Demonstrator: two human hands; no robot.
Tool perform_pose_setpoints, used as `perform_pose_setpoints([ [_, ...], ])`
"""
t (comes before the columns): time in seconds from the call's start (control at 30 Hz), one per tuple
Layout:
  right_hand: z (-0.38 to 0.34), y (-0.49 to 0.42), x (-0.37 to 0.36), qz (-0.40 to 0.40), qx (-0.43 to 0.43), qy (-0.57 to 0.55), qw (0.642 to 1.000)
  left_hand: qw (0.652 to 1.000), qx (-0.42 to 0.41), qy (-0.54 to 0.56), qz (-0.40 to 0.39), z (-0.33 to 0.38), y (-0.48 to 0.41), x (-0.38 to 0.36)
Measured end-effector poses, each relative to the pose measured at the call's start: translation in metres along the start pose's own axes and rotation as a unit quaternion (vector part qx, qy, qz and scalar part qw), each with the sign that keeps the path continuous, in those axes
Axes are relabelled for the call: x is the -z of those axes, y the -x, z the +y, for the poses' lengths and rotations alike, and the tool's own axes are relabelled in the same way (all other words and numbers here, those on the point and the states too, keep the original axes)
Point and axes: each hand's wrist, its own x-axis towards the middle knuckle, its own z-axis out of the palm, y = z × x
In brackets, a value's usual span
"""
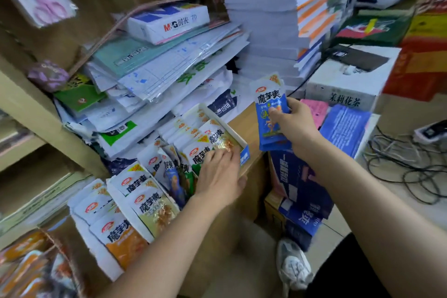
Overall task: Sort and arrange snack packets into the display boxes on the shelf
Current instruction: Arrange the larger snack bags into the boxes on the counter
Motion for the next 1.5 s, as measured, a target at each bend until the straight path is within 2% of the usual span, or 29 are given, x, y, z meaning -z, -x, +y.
perform_pose_setpoints([
  [0.07, 0.001, -0.003, 0.005, 0.002, 0.001, 0.002, 1.0, 0.999, 0.015, -0.002, -0.033, 0.005, -0.005, -0.005],
  [0.17, 0.002, -0.006, 0.011, -0.01, -0.009, -0.009, 1.0, 0.999, 0.03, 0.038, 0.005, 0.008, -0.003, -0.003],
  [0.3, 0.003, -0.011, 0.013, -0.004, -0.013, -0.004, 1.0, 1.0, 0.001, 0.014, -0.015, 0.007, -0.007, 0.008],
  [0.37, 0.004, -0.012, 0.014, -0.006, -0.02, 0.01, 1.0, 0.999, -0.019, -0.002, 0.027, -0.002, -0.017, 0.012],
  [0.43, 0.007, -0.013, 0.017, -0.025, -0.021, 0.041, 0.999, 0.997, 0.003, 0.002, 0.078, -0.013, -0.034, 0.022],
  [0.47, 0.008, -0.013, 0.019, -0.038, -0.022, 0.049, 0.998, 0.997, 0.027, -0.009, 0.07, -0.019, -0.043, 0.028],
  [0.53, 0.011, -0.012, 0.024, -0.063, -0.036, 0.04, 0.997, 0.995, 0.07, -0.069, 0.0, -0.031, -0.062, 0.038],
  [0.63, 0.018, -0.015, 0.028, -0.071, -0.048, 0.042, 0.995, 0.986, 0.087, -0.099, -0.104, -0.043, -0.087, 0.04],
  [0.7, 0.024, -0.016, 0.028, -0.077, -0.061, 0.041, 0.994, 0.985, 0.091, -0.071, -0.128, -0.05, -0.1, 0.035],
  [0.8, 0.04, -0.016, 0.019, -0.088, -0.087, 0.044, 0.991, 0.988, 0.095, -0.017, -0.123, -0.059, -0.108, 0.032],
  [0.93, 0.06, -0.015, 0.005, -0.059, -0.059, 0.065, 0.994, 0.983, 0.089, 0.128, -0.095, -0.073, -0.104, 0.033],
  [1.1, 0.063, -0.016, 0.002, -0.038, -0.043, 0.034, 0.998, 0.951, 0.026, 0.304, -0.046, -0.074, -0.081, 0.054],
  [1.2, 0.063, -0.013, 0.002, -0.037, -0.04, 0.027, 0.998, 0.951, -0.013, 0.308, 0.014, -0.065, -0.058, 0.059],
  [1.3, 0.063, -0.013, 0.003, -0.042, -0.048, 0.005, 0.998, 0.96, -0.089, 0.247, 0.098, -0.06, -0.029, 0.052],
  [1.4, 0.062, -0.012, 0.003, -0.042, -0.051, -0.011, 0.998, 0.953, -0.167, 0.205, 0.145, -0.058, -0.004, 0.038],
  [1.5, 0.054, -0.012, 0.004, -0.041, -0.049, -0.031, 0.997, 0.943, -0.177, 0.22, 0.176, -0.057, 0.007, 0.029],
])
